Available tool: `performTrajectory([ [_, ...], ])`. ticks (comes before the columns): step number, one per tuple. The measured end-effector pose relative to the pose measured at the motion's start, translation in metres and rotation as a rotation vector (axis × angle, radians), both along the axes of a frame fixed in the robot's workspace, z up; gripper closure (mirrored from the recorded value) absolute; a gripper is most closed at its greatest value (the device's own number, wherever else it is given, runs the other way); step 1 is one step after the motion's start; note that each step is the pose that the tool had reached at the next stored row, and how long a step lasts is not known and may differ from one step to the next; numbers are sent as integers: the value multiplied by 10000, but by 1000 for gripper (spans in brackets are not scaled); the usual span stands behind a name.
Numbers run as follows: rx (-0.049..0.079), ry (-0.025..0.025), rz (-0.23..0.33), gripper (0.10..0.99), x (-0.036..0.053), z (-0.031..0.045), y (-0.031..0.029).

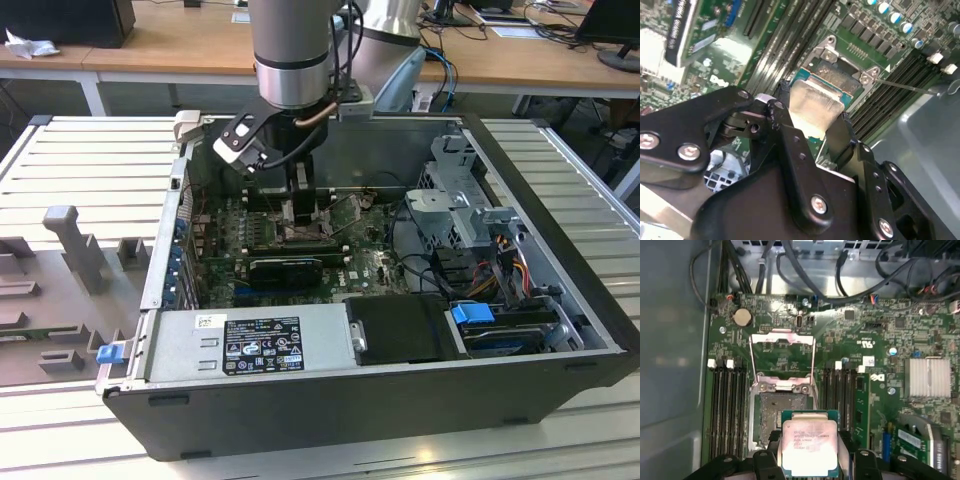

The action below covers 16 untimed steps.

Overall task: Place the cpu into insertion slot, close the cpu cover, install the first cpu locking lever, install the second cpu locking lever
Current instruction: 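Place the cpu into insertion slot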

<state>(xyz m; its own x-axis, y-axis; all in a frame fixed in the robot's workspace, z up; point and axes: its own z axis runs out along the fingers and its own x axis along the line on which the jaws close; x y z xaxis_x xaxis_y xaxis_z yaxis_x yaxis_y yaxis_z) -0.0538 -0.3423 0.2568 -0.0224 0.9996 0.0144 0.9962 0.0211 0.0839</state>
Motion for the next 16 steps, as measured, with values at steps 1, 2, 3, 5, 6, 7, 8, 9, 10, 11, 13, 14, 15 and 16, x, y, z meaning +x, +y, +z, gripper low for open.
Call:
performTrajectory([
  [1,2,-2,0,553,0,-30,29],
  [2,3,0,0,553,0,-51,49],
  [3,3,1,0,553,0,-69,67],
  [5,1,4,1,553,1,-107,101],
  [6,3,4,1,553,2,-126,115],
  [7,4,4,1,553,3,-143,128],
  [8,2,7,1,553,5,-160,142],
  [9,4,7,1,553,17,-205,164],
  [10,3,9,0,553,17,-240,165],
  [11,2,11,0,553,17,-271,165],
  [13,2,34,-1,553,17,-339,166],
  [14,2,42,2,553,18,-372,171],
  [15,1,43,1,553,18,-387,173],
  [16,3,43,-3,553,18,-397,175],
])
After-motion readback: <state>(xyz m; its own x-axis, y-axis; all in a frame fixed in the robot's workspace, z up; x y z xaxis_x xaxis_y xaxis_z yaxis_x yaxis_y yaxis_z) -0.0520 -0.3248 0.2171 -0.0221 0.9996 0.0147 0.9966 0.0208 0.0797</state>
